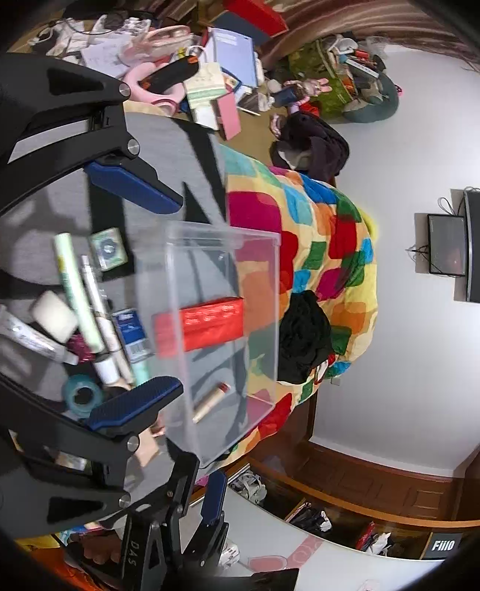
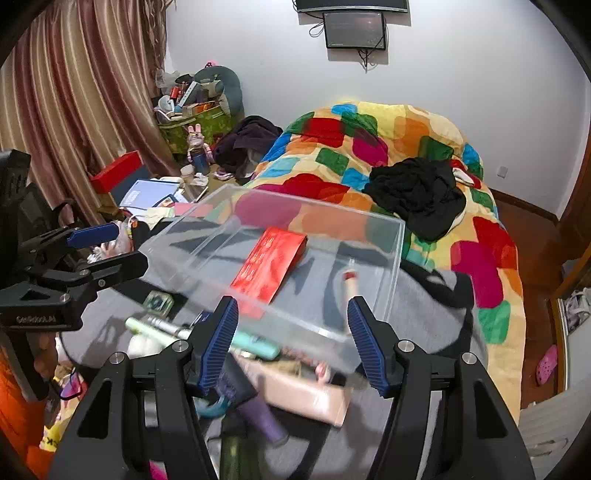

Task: Organize objects
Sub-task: 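Grasp the white tape roll with the left tool while the right tool grasps the purple-capped bottle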

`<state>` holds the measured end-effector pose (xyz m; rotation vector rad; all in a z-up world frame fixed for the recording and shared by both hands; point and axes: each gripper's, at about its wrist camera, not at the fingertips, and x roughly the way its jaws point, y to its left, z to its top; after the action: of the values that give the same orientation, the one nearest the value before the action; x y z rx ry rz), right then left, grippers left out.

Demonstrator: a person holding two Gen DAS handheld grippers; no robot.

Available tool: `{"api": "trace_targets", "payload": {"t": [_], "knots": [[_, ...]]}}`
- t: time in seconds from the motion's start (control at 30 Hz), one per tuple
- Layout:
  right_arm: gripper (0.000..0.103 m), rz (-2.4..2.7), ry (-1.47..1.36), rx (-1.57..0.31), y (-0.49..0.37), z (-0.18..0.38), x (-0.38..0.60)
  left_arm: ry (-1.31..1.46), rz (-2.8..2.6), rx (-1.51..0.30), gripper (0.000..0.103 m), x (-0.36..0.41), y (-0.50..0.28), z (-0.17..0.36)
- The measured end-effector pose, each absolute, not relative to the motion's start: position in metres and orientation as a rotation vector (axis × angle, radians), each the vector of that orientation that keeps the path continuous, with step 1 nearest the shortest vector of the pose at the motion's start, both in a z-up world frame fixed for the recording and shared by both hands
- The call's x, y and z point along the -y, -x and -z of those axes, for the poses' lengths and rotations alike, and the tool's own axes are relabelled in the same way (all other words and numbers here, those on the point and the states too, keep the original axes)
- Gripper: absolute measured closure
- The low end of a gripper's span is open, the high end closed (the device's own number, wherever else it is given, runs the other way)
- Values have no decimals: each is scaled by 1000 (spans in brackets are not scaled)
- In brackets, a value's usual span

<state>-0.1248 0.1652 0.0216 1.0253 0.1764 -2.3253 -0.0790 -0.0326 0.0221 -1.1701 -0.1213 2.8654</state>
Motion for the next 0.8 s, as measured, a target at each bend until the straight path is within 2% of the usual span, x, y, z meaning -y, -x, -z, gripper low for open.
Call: {"api": "trace_targets", "payload": {"t": [0.23, 0.57, 0.63, 0.7, 0.73, 0.77, 0.8], "knots": [[45, 2258, -1089, -156, 107, 0, -163, 1255, -2820, 159, 13, 32, 54, 6], [45, 2177, -1177, -266, 105, 36, -141, 1351, -2750, 175, 13, 23, 41, 44], [47, 2171, -1184, -282, 106, 38, -137, 1354, -2751, 167, 18, 21, 41, 48], [56, 2161, -1191, -305, 107, 41, -133, 1364, -2745, 158, 30, 19, 40, 51], [62, 2153, -1194, -310, 107, 42, -132, 1373, -2738, 159, 33, 18, 40, 53], [70, 2148, -1196, -316, 106, 43, -130, 1372, -2738, 160, 40, 18, 40, 54], [72, 2149, -1194, -328, 105, 43, -129, 1373, -2739, 159, 49, 17, 40, 55]]}}
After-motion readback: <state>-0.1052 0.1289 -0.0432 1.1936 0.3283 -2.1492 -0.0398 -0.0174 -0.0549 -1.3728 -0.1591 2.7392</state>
